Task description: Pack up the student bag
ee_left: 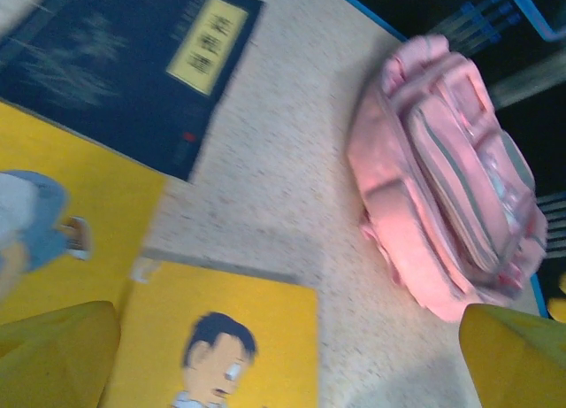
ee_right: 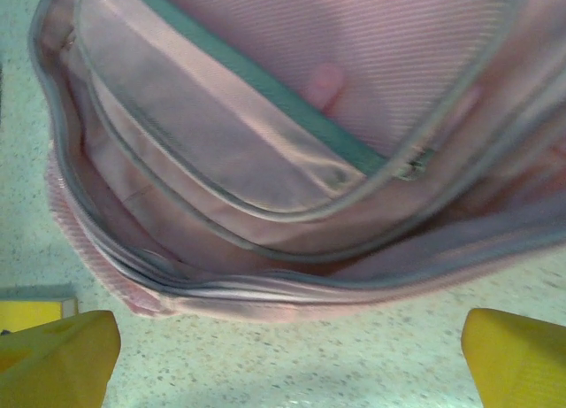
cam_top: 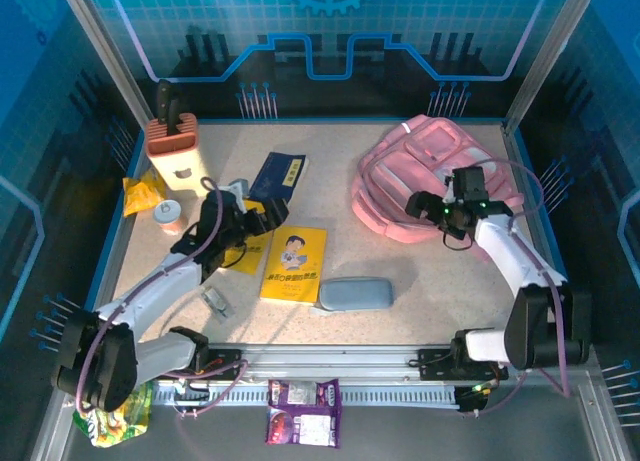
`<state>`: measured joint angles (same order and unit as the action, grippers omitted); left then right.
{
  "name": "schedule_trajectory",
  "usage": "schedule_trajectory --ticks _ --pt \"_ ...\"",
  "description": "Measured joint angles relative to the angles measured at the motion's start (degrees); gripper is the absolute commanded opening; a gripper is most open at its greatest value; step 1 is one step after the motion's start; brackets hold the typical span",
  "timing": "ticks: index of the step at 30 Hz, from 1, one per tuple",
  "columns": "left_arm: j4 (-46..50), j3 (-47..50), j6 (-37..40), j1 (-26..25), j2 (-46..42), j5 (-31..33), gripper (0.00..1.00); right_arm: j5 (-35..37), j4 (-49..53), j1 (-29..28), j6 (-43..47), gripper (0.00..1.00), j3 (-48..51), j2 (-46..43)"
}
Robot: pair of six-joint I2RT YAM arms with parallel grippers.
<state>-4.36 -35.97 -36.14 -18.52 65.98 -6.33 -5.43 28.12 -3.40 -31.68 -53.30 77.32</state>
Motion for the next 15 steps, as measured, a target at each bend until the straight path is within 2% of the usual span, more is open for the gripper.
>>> schedule_trajectory --ticks 6,15 --pt "-1.07 -2.69 -1.49 -6.75 4.68 0.07 0.99 -0.17 2.03 -5.6 1.09 1.0 -8.33 11.65" --pt "-1.49 -6.05 -1.44 -10.99 9.09 0.04 0.99 0.22 1.86 -15.78 0.15 1.0 -15.19 23.65"
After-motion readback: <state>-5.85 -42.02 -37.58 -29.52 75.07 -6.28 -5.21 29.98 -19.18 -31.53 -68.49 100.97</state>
